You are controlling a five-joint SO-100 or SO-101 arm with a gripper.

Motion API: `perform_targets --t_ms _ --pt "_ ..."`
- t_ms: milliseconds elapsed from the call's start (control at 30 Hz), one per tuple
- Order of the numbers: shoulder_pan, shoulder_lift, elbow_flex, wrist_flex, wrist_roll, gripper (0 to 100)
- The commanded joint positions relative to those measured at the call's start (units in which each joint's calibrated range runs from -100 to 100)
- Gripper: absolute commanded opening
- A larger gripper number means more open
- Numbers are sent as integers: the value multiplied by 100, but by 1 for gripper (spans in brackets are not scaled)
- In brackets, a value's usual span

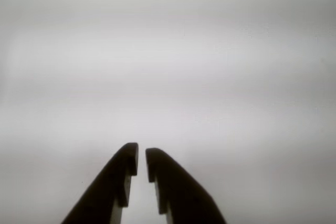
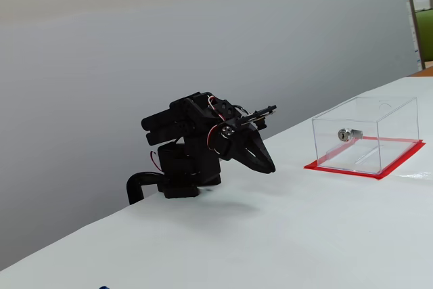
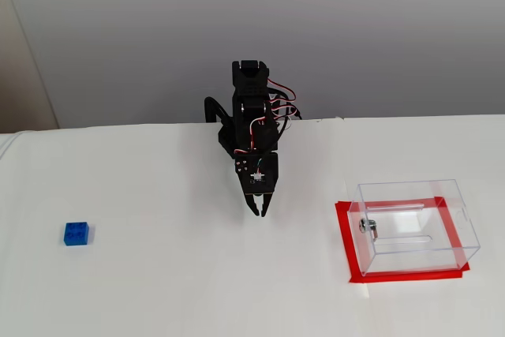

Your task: Pick the blue lego brick and place it into the transparent box

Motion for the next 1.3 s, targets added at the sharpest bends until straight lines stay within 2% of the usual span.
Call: perform_targets --t_ms 0,633,1033,1267 --pt "42 -59 69 2 6 2" --pt "205 -51 78 -198 11 2" --pt "212 -8 -1025 -93 -4 2" --pt "286 102 -1785 864 -36 2"
